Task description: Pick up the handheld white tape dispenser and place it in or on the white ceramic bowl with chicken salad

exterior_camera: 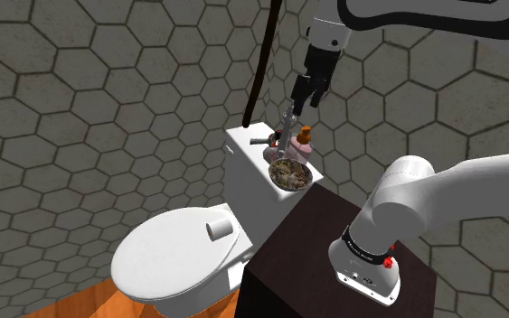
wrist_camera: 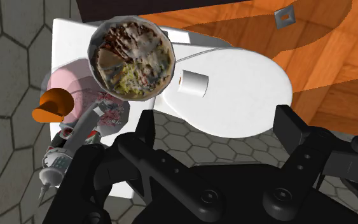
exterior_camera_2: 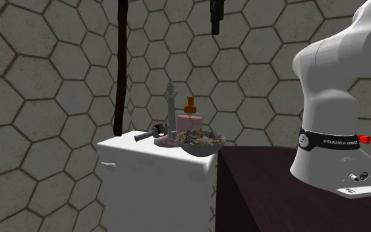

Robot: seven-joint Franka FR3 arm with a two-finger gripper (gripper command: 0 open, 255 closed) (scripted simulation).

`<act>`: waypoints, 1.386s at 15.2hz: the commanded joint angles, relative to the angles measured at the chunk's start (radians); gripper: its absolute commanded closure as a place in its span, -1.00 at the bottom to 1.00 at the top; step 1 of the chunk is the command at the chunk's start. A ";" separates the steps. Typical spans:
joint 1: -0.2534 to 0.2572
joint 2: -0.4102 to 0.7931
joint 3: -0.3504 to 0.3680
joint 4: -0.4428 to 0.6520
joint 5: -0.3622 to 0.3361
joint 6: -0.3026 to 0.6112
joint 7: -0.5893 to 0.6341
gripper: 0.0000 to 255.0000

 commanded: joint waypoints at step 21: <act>-0.046 0.597 -0.293 0.064 -0.111 0.457 -0.410 -1.00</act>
